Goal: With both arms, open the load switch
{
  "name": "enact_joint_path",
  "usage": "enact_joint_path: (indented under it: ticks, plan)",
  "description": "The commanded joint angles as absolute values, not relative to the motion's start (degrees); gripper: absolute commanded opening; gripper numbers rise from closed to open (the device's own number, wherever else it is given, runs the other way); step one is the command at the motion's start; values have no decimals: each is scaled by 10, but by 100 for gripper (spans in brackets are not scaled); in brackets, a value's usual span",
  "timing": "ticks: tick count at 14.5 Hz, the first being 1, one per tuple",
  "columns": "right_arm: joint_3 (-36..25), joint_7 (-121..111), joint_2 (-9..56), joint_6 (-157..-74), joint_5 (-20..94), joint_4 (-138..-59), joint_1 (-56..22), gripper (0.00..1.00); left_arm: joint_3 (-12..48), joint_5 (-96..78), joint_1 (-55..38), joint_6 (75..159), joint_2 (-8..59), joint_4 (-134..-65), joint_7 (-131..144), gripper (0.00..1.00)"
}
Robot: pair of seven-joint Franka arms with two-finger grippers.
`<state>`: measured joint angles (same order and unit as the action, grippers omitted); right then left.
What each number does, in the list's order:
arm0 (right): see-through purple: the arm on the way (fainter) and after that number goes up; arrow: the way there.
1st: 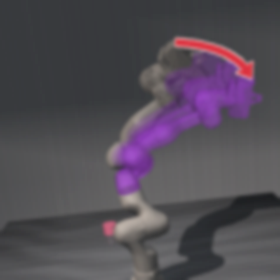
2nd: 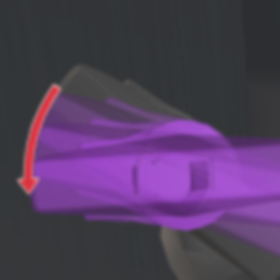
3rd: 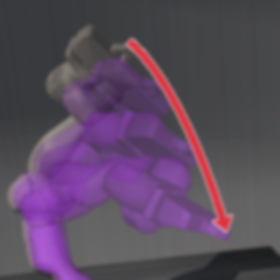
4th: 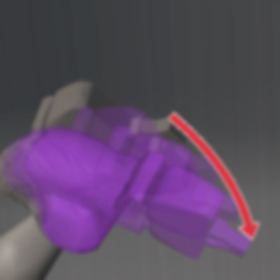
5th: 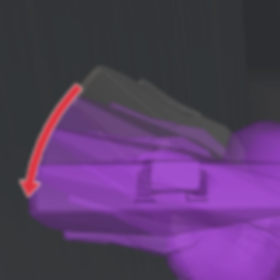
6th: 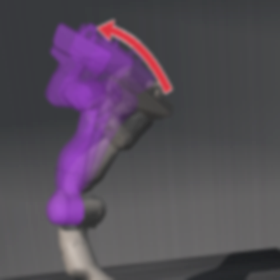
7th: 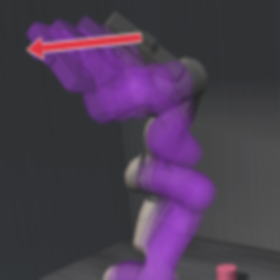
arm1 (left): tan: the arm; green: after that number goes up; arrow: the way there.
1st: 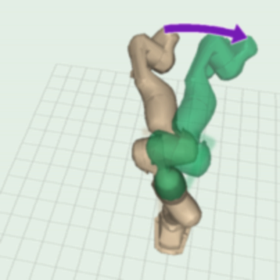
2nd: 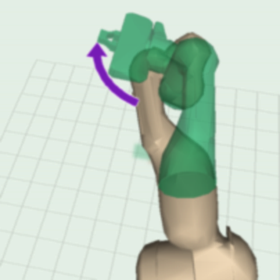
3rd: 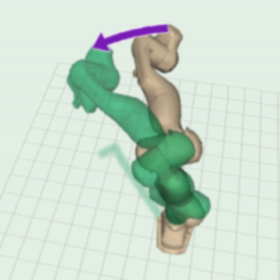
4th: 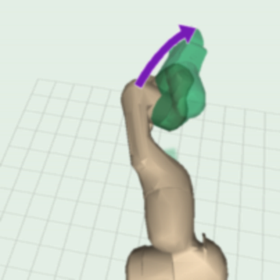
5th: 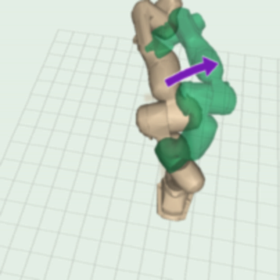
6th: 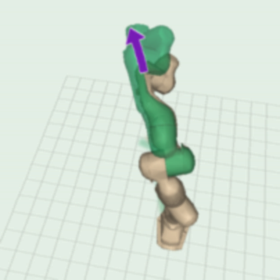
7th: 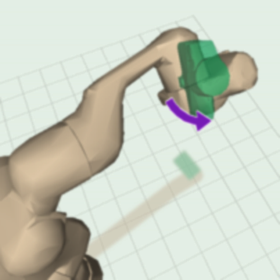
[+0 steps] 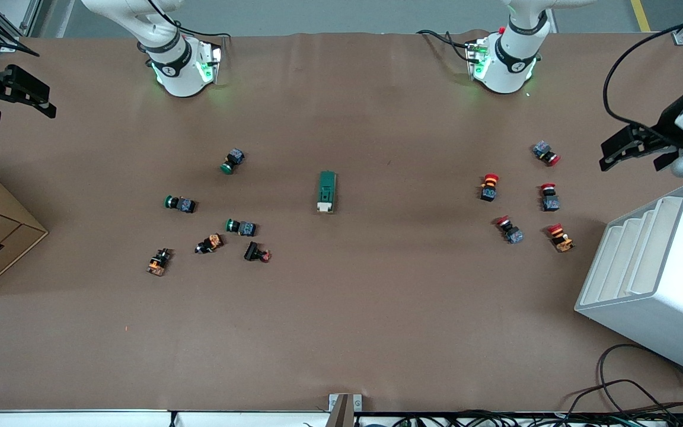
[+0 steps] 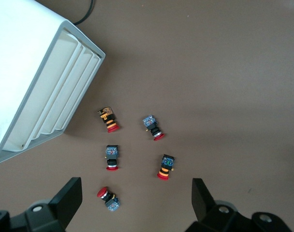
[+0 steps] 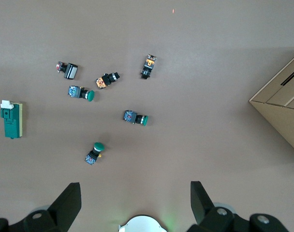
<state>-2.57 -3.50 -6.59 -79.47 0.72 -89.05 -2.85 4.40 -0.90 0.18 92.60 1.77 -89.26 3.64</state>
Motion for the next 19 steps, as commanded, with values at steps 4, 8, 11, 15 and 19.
enact_joint_path:
  ticks: [4,8,11,15,19]
  plan:
    - [-30,-32,15,-844,-3,-876,-17,100,46,-54,-82,925,99,-870,109,100]
    - [-32,-32,93,-854,-19,-869,-11,100,45,-49,-183,997,179,-870,225,100]
    - [-31,-3,93,-881,-34,-874,-17,100,43,-42,-270,1082,236,-872,316,100]
    - [-27,244,94,-847,-23,-880,-52,100,43,29,-358,1170,298,-877,388,100]
    - [-27,518,98,-837,7,-903,-120,100,45,196,-448,1235,353,-887,577,100]
